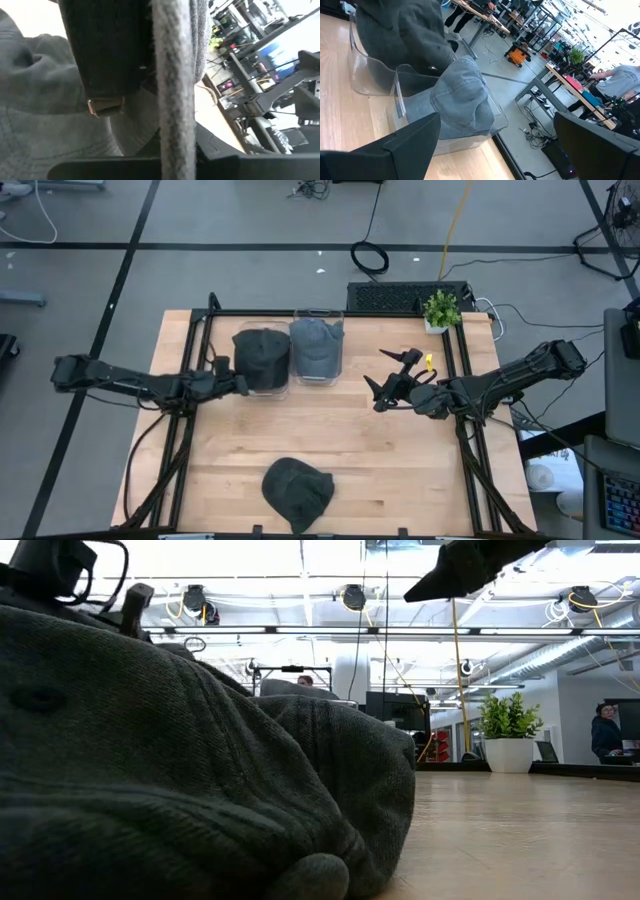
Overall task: Pick & Place hat
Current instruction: Put the top black cap into the left transparent bin
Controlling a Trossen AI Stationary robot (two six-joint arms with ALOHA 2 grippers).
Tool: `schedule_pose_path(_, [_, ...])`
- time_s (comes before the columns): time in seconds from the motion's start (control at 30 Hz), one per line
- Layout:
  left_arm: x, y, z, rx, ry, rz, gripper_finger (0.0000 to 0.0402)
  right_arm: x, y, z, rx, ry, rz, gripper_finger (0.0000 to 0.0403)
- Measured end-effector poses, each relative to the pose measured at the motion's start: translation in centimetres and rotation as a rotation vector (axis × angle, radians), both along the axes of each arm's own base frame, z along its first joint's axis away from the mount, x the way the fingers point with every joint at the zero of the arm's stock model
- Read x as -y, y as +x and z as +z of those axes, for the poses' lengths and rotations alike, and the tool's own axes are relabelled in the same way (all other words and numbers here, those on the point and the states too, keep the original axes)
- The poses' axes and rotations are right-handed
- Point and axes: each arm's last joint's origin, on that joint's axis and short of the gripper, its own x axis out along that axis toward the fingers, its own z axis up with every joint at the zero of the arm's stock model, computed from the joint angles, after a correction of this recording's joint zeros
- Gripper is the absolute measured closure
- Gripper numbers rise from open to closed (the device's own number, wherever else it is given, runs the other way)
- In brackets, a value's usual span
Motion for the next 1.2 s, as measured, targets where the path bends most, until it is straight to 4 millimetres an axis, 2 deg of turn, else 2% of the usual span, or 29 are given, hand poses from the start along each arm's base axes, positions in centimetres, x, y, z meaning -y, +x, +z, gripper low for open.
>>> schedule_pose_path(0.17, [0.3,1.1,0.9,0.111,0.033,-0.031,0.0392,0.0,0.0,0.1,0.008,0.000,-0.001,0.0023])
schedule_pose_path(0.47, [0.3,2.0,-1.3,-0.026,-0.006,-0.002,0.0392,0.0,0.1,0.2,0.016,0.002,0.000,0.0023])
schedule_pose_path(0.53, [0.3,2.2,-1.7,-0.046,-0.011,-0.011,0.0378,0.0,0.1,0.2,0.017,0.002,0.000,0.0023])
schedule_pose_path(0.67, [0.3,2.3,-1.8,-0.056,-0.012,-0.018,0.0319,0.0,0.1,0.2,0.019,0.002,0.000,0.0023])
schedule_pose_path(1.0, [0.3,2.3,-1.7,-0.043,-0.025,-0.050,0.0123,0.0,0.1,0.2,0.019,0.002,0.001,0.0023])
schedule_pose_path(1.2, [0.1,2.3,-1.5,-0.021,-0.071,-0.096,0.0065,0.0,0.1,0.2,0.019,0.002,0.001,0.0023])
